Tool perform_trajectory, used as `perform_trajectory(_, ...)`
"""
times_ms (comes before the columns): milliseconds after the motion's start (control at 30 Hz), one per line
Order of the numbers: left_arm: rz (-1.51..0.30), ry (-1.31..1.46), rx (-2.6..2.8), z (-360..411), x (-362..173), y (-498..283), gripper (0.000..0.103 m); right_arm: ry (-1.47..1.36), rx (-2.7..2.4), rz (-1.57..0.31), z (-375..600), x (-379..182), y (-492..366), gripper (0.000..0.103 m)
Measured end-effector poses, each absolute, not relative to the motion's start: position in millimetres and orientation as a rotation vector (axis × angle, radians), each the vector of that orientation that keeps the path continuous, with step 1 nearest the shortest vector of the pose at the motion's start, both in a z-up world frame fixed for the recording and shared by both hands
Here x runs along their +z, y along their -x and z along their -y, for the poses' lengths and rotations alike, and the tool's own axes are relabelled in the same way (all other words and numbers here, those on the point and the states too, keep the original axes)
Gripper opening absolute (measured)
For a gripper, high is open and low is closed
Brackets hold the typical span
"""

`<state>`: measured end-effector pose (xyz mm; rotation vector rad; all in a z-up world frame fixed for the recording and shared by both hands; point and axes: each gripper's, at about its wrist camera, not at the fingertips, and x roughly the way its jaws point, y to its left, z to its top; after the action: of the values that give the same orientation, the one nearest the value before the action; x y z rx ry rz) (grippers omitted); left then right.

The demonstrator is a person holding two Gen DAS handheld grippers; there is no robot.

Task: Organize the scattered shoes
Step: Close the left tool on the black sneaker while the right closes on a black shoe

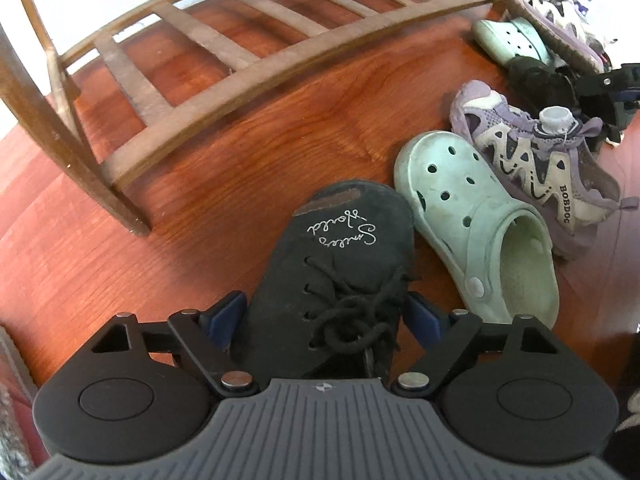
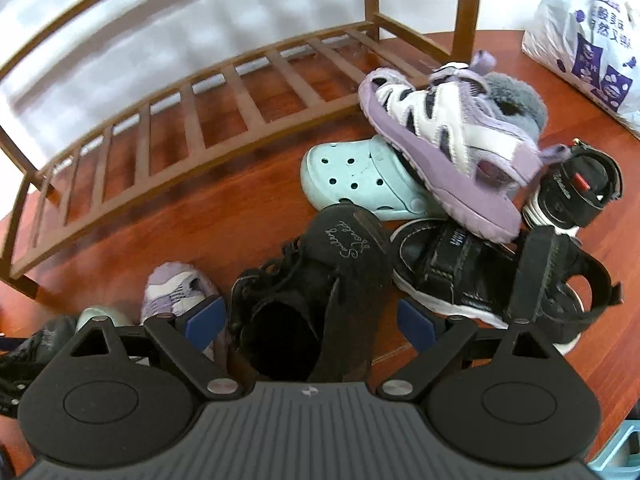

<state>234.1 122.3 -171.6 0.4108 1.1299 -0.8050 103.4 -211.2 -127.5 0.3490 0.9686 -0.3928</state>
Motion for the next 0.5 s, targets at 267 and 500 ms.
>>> perform_trajectory(267,-1.192,-0.262,-0.601,-122,-172,-228,0.085,-0.235,-0.38,-1.023,204,-145,-110,0.097)
perform_trajectory(500,-1.334,-0.041,-0.419,-129,-171,-230,0.083,-0.198,-0.378,-1.037,207,-147,-107,0.097)
